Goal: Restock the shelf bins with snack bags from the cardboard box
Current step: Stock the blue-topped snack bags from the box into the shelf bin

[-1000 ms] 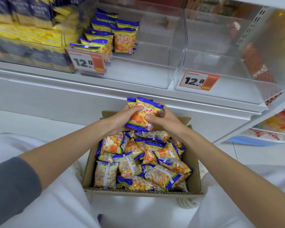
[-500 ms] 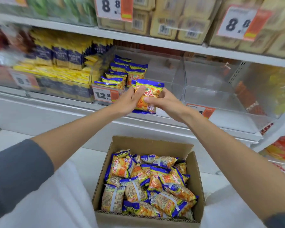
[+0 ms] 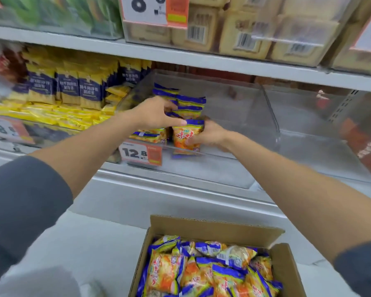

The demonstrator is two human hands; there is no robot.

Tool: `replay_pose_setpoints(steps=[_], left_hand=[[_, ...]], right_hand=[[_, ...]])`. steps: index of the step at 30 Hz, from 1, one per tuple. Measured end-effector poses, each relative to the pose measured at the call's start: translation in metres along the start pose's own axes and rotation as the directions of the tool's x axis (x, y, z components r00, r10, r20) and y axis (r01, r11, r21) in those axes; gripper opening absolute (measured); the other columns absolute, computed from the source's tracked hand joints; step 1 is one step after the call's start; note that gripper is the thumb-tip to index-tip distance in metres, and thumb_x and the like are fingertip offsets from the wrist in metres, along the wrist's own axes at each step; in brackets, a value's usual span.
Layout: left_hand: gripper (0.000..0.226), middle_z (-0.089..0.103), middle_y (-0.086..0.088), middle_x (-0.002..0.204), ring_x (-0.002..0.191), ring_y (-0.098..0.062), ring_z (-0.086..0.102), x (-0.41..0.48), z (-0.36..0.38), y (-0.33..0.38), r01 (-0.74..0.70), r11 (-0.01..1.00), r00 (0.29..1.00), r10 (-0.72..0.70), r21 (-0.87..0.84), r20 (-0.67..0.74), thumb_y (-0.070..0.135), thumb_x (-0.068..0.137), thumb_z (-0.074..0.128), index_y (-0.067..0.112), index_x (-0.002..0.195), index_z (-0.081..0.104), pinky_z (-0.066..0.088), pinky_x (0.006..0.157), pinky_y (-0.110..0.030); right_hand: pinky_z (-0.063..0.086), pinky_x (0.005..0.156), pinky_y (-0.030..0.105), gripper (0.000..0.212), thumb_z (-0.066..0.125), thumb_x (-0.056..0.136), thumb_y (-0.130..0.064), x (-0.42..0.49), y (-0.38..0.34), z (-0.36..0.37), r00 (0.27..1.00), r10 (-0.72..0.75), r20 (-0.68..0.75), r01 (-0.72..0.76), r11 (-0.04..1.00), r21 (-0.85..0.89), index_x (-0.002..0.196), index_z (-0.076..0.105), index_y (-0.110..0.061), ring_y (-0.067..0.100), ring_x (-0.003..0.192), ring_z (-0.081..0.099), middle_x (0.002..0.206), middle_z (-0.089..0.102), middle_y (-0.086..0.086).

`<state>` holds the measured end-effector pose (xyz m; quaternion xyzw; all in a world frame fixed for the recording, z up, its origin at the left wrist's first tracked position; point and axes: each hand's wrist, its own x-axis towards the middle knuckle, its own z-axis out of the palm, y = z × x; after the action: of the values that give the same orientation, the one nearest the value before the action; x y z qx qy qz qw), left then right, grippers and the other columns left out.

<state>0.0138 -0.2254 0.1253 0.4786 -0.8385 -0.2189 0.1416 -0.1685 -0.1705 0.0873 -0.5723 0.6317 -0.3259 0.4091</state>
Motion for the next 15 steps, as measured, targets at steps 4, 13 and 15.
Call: replay_pose_setpoints(steps=[4, 13, 15], left_hand=[[0.072, 0.057, 0.002, 0.137, 0.122, -0.019, 0.053, 0.016, 0.005, -0.012, -0.030, 0.985, 0.999, 0.026, 0.170, 0.023, 0.059, 0.074, 0.073, 0.027, 0.136, 0.055, 0.047, 0.099, -0.035], [0.065, 0.040, -0.006, 0.148, 0.135, -0.029, 0.034, 0.034, 0.013, -0.026, -0.040, 0.926, 0.999, 0.024, 0.376, 0.048, 0.060, 0.084, 0.060, 0.039, 0.143, 0.042, 0.034, 0.109, -0.045], [0.068, 0.040, -0.007, 0.147, 0.135, -0.031, 0.034, 0.032, 0.013, -0.027, -0.025, 0.918, 0.999, 0.011, 0.396, 0.038, 0.062, 0.084, 0.060, 0.040, 0.145, 0.039, 0.034, 0.109, -0.048]], right_hand=[[0.055, 0.088, 0.037, 0.089, 0.087, 0.065, -0.006, 0.014, 0.005, 0.010, 0.997, 0.053, -0.047, -0.054, 0.998, -0.021, 0.135, 0.031, -0.013, 0.022, 0.112, 0.059, 0.126, 0.055, 0.006], [0.059, 0.079, 0.039, 0.068, 0.078, 0.071, 0.008, 0.017, 0.005, 0.011, 0.986, 0.165, -0.010, -0.155, 0.943, 0.294, 0.121, 0.039, -0.015, 0.026, 0.098, 0.068, 0.111, 0.065, 0.008], [0.057, 0.084, 0.040, 0.046, 0.075, 0.075, 0.009, 0.011, 0.001, 0.010, 0.987, 0.157, 0.035, -0.160, 0.946, 0.283, 0.103, 0.049, -0.017, 0.025, 0.095, 0.068, 0.105, 0.067, 0.007]])
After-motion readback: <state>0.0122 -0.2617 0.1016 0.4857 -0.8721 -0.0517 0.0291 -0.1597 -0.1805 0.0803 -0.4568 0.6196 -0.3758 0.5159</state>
